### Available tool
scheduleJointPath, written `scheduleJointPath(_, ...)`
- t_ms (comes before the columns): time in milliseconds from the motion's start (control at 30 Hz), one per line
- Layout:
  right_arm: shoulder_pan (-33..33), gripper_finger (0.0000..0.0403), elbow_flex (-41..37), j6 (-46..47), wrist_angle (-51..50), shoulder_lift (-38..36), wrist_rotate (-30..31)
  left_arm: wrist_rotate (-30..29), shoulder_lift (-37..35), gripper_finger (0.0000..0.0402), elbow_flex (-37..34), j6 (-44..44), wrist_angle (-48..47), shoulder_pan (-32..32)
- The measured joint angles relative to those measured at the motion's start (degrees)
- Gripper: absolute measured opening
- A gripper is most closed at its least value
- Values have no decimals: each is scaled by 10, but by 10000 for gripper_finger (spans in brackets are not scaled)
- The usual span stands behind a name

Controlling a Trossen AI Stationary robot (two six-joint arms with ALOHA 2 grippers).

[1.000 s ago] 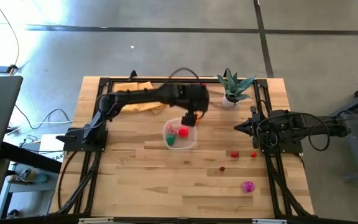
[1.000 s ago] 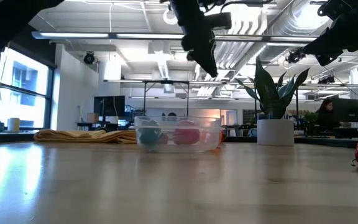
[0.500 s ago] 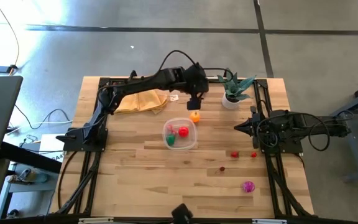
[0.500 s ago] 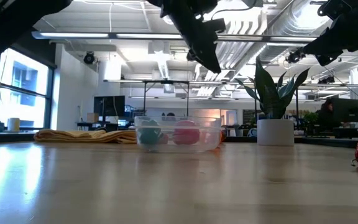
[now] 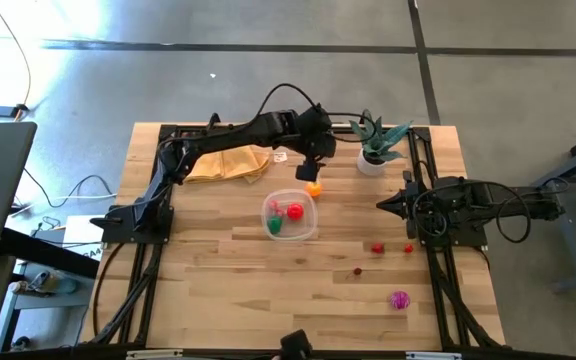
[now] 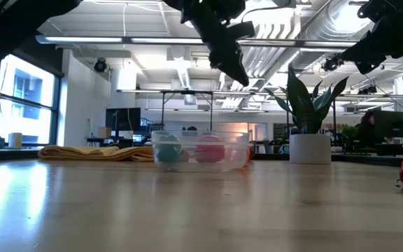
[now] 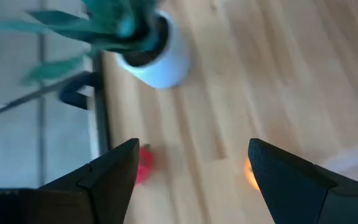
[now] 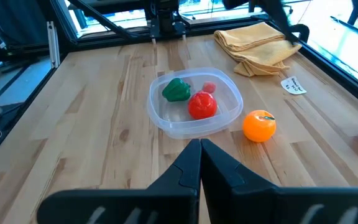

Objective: Pick and placing Produce into tupperware
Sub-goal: Put the orange into the transparent bin

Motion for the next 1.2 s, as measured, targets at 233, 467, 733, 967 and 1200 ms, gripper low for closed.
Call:
scheduleJointPath(233,0,0,0,0,0,0,0,80,0,292,-23,-10,-81,-2)
scheduleJointPath(467,0,0,0,0,0,0,0,90,6,292,-27,-106,-80,-17)
scheduleJointPath(733,0,0,0,0,0,0,0,44,21,291,-28,-111,-76,-32)
scheduleJointPath(967,0,0,0,0,0,0,0,18,45,291,-26,-137,-29,-30)
scheduleJointPath(1200,0,0,0,0,0,0,0,23,63,291,-28,-219,-26,-19)
